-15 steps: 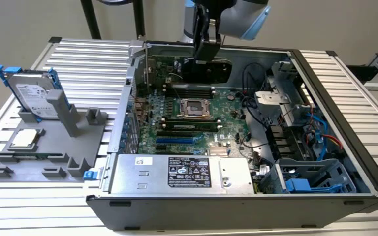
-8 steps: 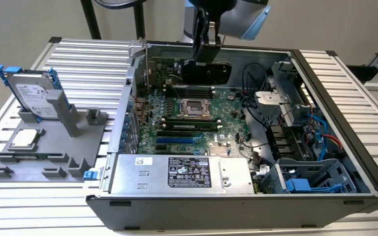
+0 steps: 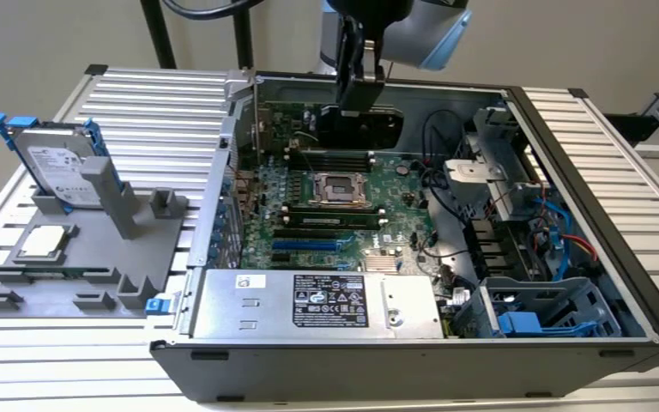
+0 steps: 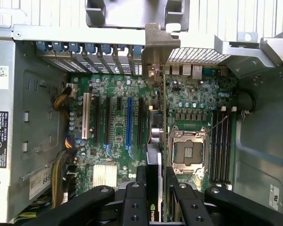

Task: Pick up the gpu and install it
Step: 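Insert the gpu into the slot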

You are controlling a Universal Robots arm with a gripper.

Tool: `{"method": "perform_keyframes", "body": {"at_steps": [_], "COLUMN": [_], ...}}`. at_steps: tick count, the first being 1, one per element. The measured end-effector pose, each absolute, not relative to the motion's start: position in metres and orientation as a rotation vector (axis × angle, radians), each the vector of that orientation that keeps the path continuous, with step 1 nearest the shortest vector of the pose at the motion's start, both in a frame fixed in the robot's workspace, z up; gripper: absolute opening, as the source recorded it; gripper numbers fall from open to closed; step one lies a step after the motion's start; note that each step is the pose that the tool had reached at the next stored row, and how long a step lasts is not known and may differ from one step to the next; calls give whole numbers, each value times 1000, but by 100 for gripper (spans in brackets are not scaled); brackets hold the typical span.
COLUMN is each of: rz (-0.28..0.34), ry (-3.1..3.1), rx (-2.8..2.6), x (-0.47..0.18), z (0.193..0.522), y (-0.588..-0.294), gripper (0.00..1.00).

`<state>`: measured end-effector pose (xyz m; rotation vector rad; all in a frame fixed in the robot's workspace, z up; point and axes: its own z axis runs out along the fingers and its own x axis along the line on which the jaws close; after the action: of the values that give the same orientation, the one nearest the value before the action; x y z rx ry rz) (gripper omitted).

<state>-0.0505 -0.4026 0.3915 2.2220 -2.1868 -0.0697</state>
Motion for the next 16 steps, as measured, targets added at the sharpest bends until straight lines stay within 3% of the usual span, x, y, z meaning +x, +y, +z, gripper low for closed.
{"method": "perform_keyframes", "body": {"at_steps": [16], "rz": [-70], "ry": [-2187], "rx": [2222], "x": [-50], "z": [388], "y": [-403], "gripper": [0]}}
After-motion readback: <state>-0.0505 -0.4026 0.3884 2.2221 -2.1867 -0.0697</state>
